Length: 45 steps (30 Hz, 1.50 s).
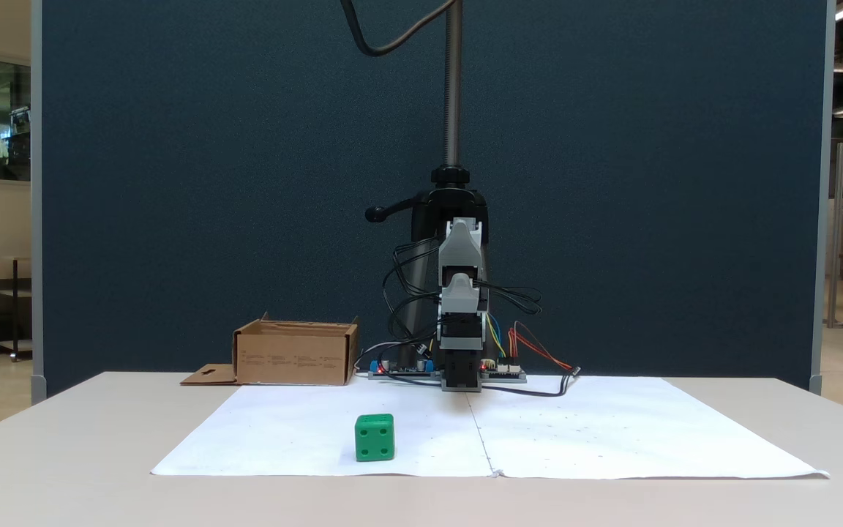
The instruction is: Grasp a green dice and put it in the bin.
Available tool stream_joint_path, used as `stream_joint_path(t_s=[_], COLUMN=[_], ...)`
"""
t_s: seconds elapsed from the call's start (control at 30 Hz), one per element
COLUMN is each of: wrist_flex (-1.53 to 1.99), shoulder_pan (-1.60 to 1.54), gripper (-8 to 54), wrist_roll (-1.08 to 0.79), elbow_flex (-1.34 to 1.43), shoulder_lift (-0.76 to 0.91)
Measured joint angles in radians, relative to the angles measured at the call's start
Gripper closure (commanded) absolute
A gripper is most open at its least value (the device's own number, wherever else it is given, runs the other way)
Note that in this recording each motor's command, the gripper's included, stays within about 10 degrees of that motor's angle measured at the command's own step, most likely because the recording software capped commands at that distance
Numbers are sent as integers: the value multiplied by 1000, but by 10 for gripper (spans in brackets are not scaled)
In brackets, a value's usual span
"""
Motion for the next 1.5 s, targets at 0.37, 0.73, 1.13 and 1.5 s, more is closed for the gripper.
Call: stream_joint_path(t_s=[0.37, 0.73, 1.13, 1.5], wrist_flex=[78, 735, 1618, 2212], shoulder_pan=[0, -5, -84, -63], gripper=[29, 33, 33, 20], wrist_roll=[2, 2, 0, 2], elbow_flex=[-5, -394, -825, -1419], shoulder_lift=[0, 0, 0, -199])
